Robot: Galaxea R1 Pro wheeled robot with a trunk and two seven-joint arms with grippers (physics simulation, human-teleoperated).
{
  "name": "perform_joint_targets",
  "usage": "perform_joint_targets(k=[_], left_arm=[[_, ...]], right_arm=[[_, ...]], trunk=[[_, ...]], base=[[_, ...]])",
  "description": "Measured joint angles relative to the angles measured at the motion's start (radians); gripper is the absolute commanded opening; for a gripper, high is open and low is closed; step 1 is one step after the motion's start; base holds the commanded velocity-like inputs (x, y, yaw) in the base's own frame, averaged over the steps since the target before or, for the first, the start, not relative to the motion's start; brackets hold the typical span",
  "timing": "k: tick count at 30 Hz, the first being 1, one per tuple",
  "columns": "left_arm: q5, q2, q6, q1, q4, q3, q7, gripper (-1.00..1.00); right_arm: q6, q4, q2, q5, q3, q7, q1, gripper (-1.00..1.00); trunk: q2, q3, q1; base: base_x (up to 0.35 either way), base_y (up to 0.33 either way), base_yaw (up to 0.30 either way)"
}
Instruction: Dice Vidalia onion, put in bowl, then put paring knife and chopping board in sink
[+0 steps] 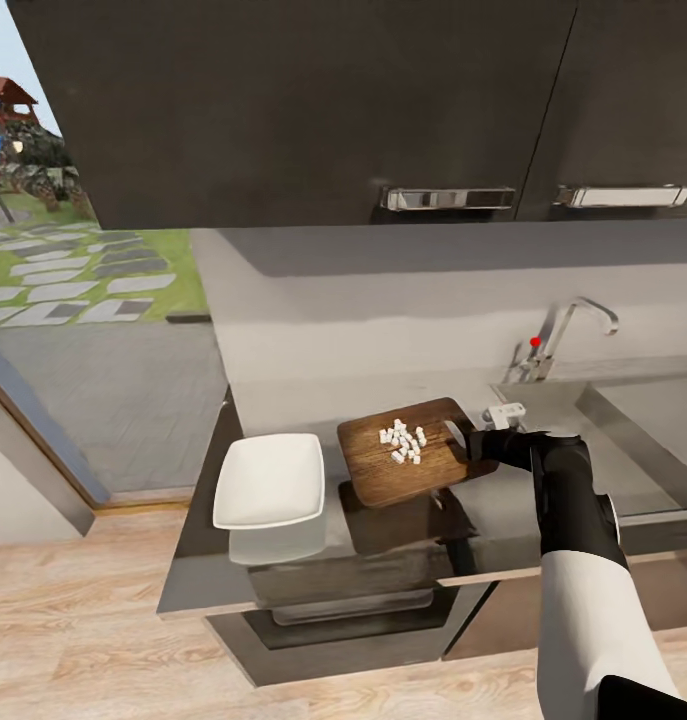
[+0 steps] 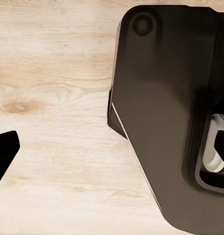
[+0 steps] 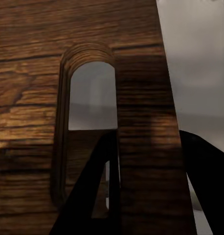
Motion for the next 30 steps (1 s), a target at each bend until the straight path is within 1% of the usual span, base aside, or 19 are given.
perform_joint_targets(k=[5,10,19,25,30], left_arm=[[0.000,0.000,0.000,0.000,0.000,0.000,0.000,1.00],[0.000,0.000,0.000,0.000,0.000,0.000,0.000,1.00],[0.000,0.000,0.000,0.000,0.000,0.000,0.000,1.00],[0.000,0.000,0.000,0.000,0.000,0.000,0.000,1.00],[0.000,0.000,0.000,0.000,0.000,0.000,0.000,1.00]], right_arm=[[0.000,0.000,0.000,0.000,0.000,0.000,0.000,-1.00],[0.000,0.000,0.000,-0.001,0.000,0.000,0.000,-1.00],[0.000,0.000,0.000,0.000,0.000,0.000,0.000,-1.00],[0.000,0.000,0.000,0.000,0.001,0.000,0.000,-1.00],[0.000,0.000,0.000,0.001,0.000,0.000,0.000,-1.00]], trunk=[[0.000,0.008,0.000],[0.000,0.016,0.000],[0.000,0.030,0.000],[0.000,0.040,0.000],[0.000,0.048,0.000]], base=[[0.000,0.012,0.000],[0.000,0.172,0.000],[0.000,0.013,0.000],[0.000,0.192,0.000],[0.000,0.056,0.000]])
